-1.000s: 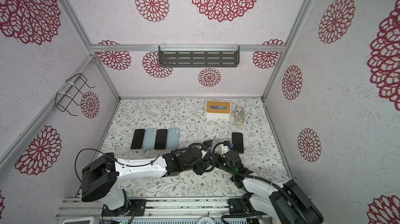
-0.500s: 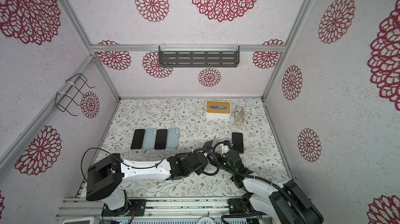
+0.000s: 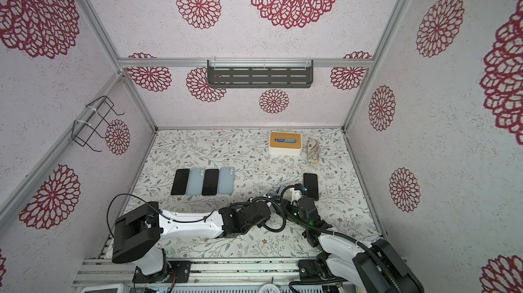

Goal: Take the phone out of the phone case
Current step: Remove the phone case from the phone, then place the phone at the center of the table.

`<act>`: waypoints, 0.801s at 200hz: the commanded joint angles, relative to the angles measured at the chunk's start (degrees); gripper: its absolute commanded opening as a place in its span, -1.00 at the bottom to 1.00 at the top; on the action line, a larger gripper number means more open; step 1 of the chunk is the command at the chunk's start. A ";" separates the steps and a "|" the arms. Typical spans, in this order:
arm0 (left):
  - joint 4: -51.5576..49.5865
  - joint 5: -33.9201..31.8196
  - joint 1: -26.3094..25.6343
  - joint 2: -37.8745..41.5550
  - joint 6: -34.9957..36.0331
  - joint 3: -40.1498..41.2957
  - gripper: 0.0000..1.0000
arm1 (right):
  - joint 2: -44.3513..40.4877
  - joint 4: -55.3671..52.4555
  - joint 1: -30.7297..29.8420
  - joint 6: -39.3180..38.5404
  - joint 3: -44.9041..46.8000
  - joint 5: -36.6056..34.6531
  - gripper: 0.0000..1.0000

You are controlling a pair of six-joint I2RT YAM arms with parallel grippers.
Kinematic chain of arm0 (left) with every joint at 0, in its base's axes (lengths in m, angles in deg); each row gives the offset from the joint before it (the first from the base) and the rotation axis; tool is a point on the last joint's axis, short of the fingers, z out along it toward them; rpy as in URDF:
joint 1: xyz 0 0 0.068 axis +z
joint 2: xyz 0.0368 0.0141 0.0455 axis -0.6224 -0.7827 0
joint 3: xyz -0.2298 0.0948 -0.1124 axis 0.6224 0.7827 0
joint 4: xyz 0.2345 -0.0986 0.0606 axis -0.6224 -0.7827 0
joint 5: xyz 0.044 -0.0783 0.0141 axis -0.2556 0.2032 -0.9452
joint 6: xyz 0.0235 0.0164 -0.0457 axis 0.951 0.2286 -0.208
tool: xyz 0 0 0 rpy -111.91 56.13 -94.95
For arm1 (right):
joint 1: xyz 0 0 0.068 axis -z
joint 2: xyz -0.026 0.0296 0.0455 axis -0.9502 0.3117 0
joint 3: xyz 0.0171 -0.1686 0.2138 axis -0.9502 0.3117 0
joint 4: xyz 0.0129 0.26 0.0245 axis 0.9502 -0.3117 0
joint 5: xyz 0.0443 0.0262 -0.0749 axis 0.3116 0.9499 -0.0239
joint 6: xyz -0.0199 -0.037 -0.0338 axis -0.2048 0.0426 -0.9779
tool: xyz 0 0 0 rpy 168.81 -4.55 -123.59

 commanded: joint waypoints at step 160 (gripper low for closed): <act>-14.54 -11.63 12.45 9.04 8.44 -0.21 -0.95 | 10.53 -7.38 8.04 -9.70 -11.45 12.18 -1.00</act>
